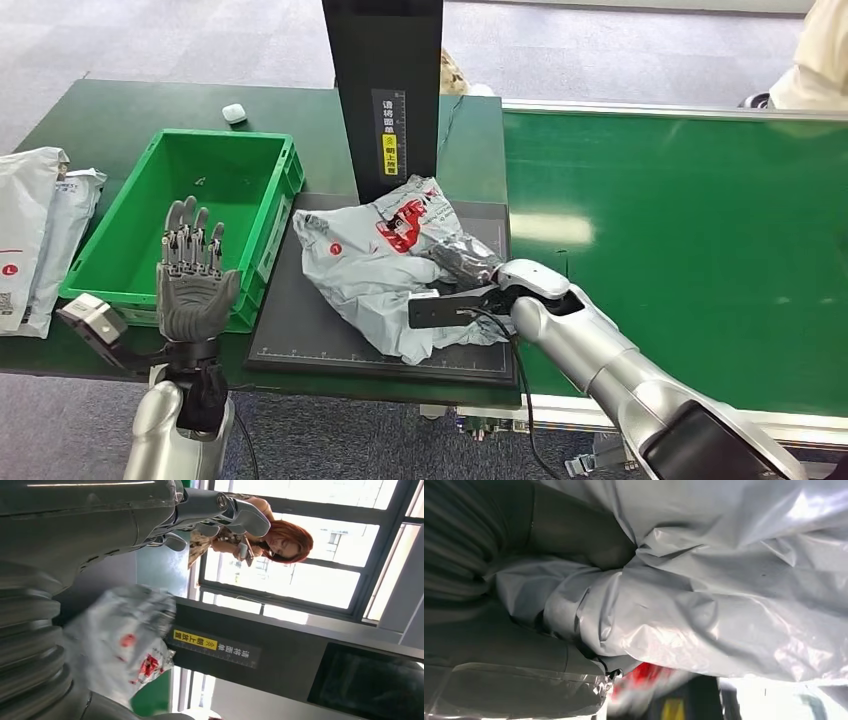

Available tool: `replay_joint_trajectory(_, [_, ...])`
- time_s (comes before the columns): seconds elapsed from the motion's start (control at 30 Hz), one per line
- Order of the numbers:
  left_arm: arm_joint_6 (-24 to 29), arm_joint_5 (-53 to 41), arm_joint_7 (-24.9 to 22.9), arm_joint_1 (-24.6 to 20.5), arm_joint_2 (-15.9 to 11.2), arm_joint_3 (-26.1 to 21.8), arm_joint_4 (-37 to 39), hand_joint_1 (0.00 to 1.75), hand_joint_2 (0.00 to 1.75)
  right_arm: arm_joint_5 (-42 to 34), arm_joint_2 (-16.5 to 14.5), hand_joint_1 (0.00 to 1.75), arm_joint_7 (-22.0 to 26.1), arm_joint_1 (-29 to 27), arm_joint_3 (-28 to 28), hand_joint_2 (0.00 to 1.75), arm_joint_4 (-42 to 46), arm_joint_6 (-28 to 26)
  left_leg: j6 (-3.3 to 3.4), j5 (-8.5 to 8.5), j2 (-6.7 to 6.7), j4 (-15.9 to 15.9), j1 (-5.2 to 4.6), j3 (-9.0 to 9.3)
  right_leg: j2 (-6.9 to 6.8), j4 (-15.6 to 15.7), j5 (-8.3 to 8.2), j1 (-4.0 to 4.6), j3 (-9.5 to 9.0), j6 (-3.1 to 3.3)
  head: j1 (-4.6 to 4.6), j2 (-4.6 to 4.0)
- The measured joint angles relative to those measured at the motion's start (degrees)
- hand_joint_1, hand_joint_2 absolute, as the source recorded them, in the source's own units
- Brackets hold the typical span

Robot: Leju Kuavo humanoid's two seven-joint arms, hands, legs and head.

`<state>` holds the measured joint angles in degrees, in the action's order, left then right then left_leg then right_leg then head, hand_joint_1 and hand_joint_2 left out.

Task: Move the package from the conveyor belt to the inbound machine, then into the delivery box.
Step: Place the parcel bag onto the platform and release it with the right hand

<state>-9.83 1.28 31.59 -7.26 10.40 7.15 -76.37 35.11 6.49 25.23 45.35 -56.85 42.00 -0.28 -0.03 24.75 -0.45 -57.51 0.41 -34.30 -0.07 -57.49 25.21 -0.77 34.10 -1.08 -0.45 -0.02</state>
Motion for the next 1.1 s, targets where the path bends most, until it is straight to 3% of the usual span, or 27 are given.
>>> replay_joint_trajectory(0.03, [0.03,0.04,0.03,0.16,0.00,0.02,-0.03,0.00,1.75,-1.19,0.37,0.47,0.81,-0.87,0.83,1.75,0.85,-3.15,0.00,0.00,0.00,-0.01,0.00,-0.01,0.00,0.00,0.00,0.00,0.00,0.00,0.01,0.00])
replay_joint_trajectory(0.1, [0.07,0.20,0.10,0.26,0.00,0.15,-0.05,0.00,1.75,-3.61,0.88,0.02,2.11,-2.81,2.91,1.75,2.99,-6.65,0.01,0.01,0.01,-0.01,0.00,-0.01,0.01,0.00,0.00,0.00,0.02,0.00,-0.01,0.00])
replay_joint_trajectory(0.27, [-0.08,0.77,0.27,-0.50,0.00,1.38,0.50,0.00,1.75,-8.62,1.17,0.00,5.07,-7.86,8.66,1.75,8.63,-9.88,-0.01,0.04,0.01,-0.01,0.00,-0.04,0.02,0.00,0.01,0.01,0.06,0.01,-0.01,0.00])
replay_joint_trajectory(0.63, [-0.55,1.04,0.91,-2.36,0.00,4.50,3.72,0.00,1.75,-14.98,-0.18,0.00,7.42,-15.76,18.88,1.75,17.92,-8.31,-0.03,0.05,0.03,0.01,0.00,-0.06,0.04,0.00,0.02,0.01,0.08,0.01,-0.01,0.00])
replay_joint_trajectory(0.87, [-0.79,-0.08,0.98,-2.45,-0.01,5.10,4.21,0.00,1.75,-32.42,-3.28,0.00,9.97,-20.57,26.61,1.75,23.95,5.32,-0.03,0.05,0.03,0.01,0.00,-0.09,0.03,0.00,0.03,0.01,0.10,0.01,-0.01,0.00])
replay_joint_trajectory(1.1, [-0.51,-9.71,-0.34,-1.98,-0.02,6.75,3.16,0.00,1.75,-41.14,-7.09,0.00,10.26,-25.09,39.50,1.75,33.27,11.99,-0.02,0.06,0.02,0.00,0.00,-0.11,0.02,0.00,0.03,-0.01,0.13,0.00,0.01,0.00])
